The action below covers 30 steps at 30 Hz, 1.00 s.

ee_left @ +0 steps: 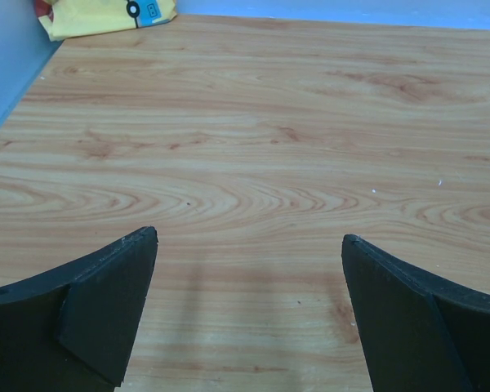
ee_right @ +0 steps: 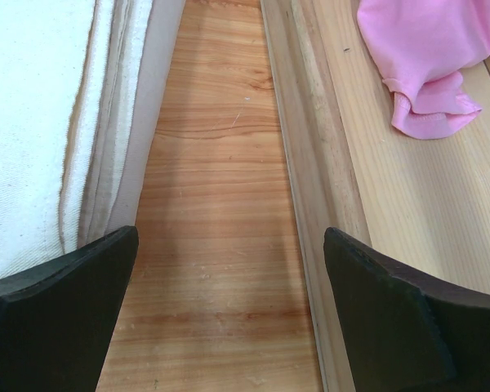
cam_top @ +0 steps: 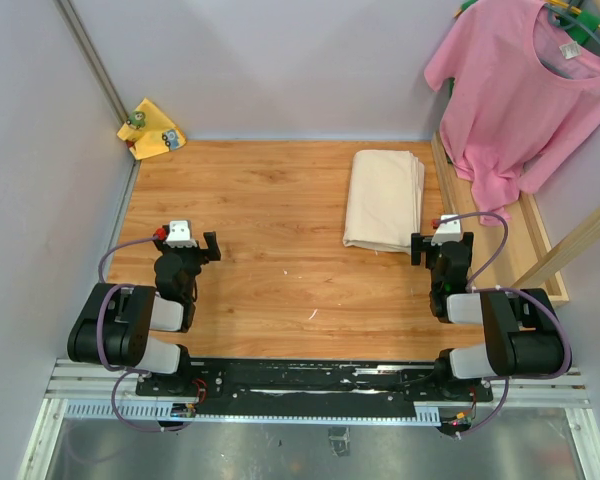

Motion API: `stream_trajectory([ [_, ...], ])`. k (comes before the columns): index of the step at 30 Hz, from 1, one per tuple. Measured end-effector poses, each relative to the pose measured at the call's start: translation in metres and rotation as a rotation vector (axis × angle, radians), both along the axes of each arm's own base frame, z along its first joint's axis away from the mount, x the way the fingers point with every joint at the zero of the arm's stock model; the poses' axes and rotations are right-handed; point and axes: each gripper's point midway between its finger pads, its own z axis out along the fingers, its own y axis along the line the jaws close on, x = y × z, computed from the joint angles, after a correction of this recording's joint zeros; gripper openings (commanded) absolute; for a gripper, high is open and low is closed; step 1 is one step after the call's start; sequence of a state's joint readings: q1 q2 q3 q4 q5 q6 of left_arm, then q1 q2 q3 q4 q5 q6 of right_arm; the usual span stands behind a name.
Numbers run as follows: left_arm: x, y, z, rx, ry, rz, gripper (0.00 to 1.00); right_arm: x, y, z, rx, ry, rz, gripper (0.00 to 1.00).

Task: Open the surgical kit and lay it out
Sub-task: Move the surgical kit at the center of the board.

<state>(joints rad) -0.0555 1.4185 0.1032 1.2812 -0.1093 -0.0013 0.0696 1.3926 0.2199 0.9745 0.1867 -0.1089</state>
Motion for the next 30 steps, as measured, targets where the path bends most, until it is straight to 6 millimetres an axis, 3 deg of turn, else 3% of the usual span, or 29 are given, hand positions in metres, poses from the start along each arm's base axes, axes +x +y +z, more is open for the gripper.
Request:
stream_trajectory([
  [8, 0.0, 0.005, 0.008, 0.001, 0.005, 0.057, 0.99, 0.0, 0.004, 0.009, -0.007, -0.024, 0.022, 0.98],
  [11, 0.001, 0.003, 0.05, -0.017, -0.078, 0.079, 0.99, -0.003, 0.009, 0.039, -0.015, -0.094, 0.04, 0.98],
  [16, -0.001, -0.007, 0.158, -0.211, -0.286, 0.071, 0.99, -0.012, 0.01, 0.096, 0.01, -0.239, 0.038, 0.98],
  [18, -0.004, -0.02, 0.189, -0.304, -0.336, 0.024, 0.99, -0.014, 0.009, 0.111, 0.05, -0.255, 0.02, 0.98],
  [20, -0.004, -0.04, 0.208, -0.381, -0.342, -0.048, 0.99, -0.011, 0.011, 0.126, 0.108, -0.246, 0.006, 0.98],
  [25, 0.021, -0.102, 0.234, -0.41, -0.193, -0.147, 0.99, 0.003, 0.025, 0.167, 0.285, -0.174, -0.01, 0.98],
  [28, 0.042, -0.138, 0.243, -0.363, -0.118, -0.169, 0.99, 0.014, 0.029, 0.163, 0.382, -0.085, -0.011, 0.98],
  [30, 0.056, -0.15, 0.232, -0.36, -0.056, -0.167, 0.99, 0.025, 0.025, 0.146, 0.432, 0.027, -0.029, 0.98],
])
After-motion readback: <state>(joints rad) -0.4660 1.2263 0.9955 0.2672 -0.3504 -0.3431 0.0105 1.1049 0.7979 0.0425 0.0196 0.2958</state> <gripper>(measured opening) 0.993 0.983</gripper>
